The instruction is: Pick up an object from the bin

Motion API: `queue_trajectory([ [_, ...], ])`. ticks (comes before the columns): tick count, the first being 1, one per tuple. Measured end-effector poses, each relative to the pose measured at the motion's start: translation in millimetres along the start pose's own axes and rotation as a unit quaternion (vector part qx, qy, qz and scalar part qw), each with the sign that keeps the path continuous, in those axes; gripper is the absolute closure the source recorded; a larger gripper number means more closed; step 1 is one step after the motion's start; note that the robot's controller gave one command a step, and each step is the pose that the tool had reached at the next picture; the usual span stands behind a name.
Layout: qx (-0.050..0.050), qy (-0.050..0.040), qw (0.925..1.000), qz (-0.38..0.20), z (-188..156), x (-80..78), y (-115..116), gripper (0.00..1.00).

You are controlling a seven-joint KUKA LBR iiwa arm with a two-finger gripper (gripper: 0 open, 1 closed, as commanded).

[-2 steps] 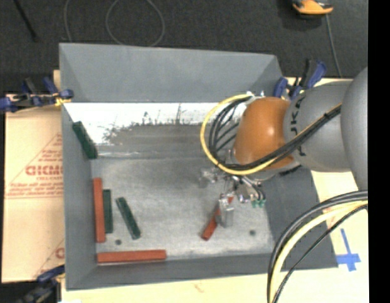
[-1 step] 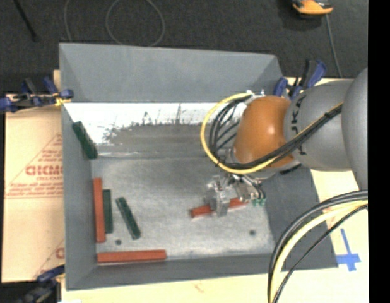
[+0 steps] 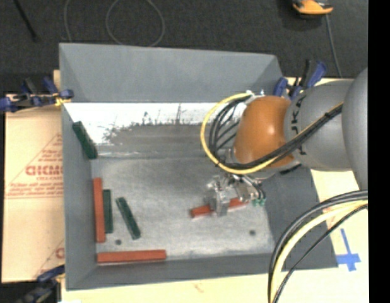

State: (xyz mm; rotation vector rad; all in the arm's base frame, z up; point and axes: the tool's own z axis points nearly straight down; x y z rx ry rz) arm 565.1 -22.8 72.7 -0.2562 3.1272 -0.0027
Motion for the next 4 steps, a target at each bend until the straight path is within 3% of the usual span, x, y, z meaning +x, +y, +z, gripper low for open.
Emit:
queue_trajectory([
  [1,0.000,-0.0029,0.9983,-0.058,-80,15.2,27,1.00],
  [2,-0.001,0.0001,0.9983,-0.058,-76,16.4,27,0.00],
  [3,-0.001,0.0027,0.9926,-0.121,5,24.8,18,0.00],
  [4,0.000,-0.0008,0.9925,-0.122,2,22.4,18,1.00],
])
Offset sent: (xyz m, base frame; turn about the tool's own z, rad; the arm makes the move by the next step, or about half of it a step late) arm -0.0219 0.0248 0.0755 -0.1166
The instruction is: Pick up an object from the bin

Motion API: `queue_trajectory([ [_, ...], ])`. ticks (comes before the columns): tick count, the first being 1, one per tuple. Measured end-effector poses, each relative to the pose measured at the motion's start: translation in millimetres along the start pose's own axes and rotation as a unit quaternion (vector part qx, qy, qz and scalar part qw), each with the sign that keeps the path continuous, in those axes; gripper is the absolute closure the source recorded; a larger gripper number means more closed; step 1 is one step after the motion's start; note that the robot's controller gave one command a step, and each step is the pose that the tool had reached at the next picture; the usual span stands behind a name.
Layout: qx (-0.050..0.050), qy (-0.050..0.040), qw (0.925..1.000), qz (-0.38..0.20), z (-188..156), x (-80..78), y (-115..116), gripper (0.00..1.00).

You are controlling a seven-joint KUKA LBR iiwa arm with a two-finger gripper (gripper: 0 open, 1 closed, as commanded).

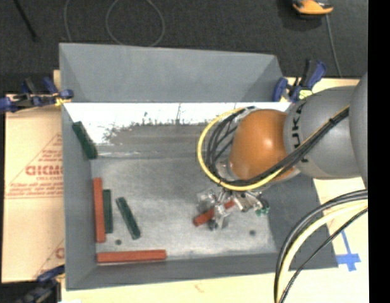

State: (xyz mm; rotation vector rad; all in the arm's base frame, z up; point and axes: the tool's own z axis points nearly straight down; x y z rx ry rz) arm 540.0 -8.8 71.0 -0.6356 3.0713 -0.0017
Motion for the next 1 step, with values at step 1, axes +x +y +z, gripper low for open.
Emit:
queue_trajectory([
  [1,0.002,-0.0033,1.0000,-0.003,-180.3,-11.1,-11.0,1.00],
])
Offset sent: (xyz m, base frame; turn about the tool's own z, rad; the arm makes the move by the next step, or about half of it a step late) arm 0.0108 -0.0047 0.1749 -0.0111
